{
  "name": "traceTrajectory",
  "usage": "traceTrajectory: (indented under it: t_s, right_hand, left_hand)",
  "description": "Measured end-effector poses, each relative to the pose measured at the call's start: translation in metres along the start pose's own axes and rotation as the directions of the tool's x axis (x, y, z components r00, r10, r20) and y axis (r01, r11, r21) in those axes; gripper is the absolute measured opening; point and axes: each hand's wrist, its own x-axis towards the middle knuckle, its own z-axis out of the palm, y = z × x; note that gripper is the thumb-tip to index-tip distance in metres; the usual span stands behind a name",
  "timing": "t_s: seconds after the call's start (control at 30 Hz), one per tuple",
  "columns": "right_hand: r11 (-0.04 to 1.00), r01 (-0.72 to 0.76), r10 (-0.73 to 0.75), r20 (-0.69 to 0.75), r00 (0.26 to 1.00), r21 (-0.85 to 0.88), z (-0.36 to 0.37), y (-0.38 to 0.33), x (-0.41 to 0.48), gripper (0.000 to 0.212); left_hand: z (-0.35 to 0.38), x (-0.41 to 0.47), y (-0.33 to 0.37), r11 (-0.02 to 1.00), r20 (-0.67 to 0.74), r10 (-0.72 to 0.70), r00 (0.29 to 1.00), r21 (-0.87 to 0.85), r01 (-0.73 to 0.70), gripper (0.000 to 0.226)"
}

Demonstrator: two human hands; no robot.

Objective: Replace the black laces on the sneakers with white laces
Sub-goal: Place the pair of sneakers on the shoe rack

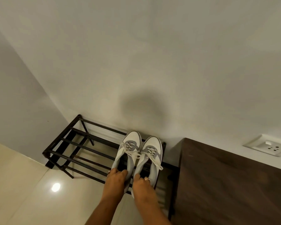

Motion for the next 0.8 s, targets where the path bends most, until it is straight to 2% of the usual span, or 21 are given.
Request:
traceTrajectory:
  t_s: [0.07,0.1,0.33,0.5,0.67,0.8]
  right_hand:
    - [1.000,-0.002,0.002,0.016,1.000,-0.012,0.007,0.001,0.001,0.042]
    - [1.000,-0.003,0.004,0.019,1.000,-0.018,0.010,0.001,0.003,0.043]
    - [0.997,0.039,-0.035,0.060,0.998,-0.072,0.022,0.003,0.002,0.051]
    - [0.995,0.055,-0.049,0.072,0.996,-0.082,0.022,0.008,-0.010,0.050]
    - [0.997,0.063,-0.061,0.052,0.997,-0.049,0.005,0.010,-0.029,0.064]
    - [0.995,0.096,-0.096,0.026,0.995,-0.033,-0.018,0.011,-0.051,0.066]
  left_hand:
    - [0.001,0.001,-0.002,0.999,0.021,-0.034,0.999,-0.023,0.034,0.020]
    - [0.001,0.002,-0.001,0.999,0.058,-0.055,0.997,0.001,0.055,0.018]
    - [0.009,-0.007,0.000,0.982,0.133,-0.060,0.989,0.188,0.034,0.030]
    - [0.005,-0.017,0.010,0.985,0.137,-0.103,0.985,0.155,0.081,0.036]
    - [-0.013,-0.027,0.026,0.982,0.121,-0.136,0.983,0.147,0.118,0.043]
    - [-0.033,-0.034,0.044,0.983,0.090,-0.121,0.989,0.150,0.107,0.050]
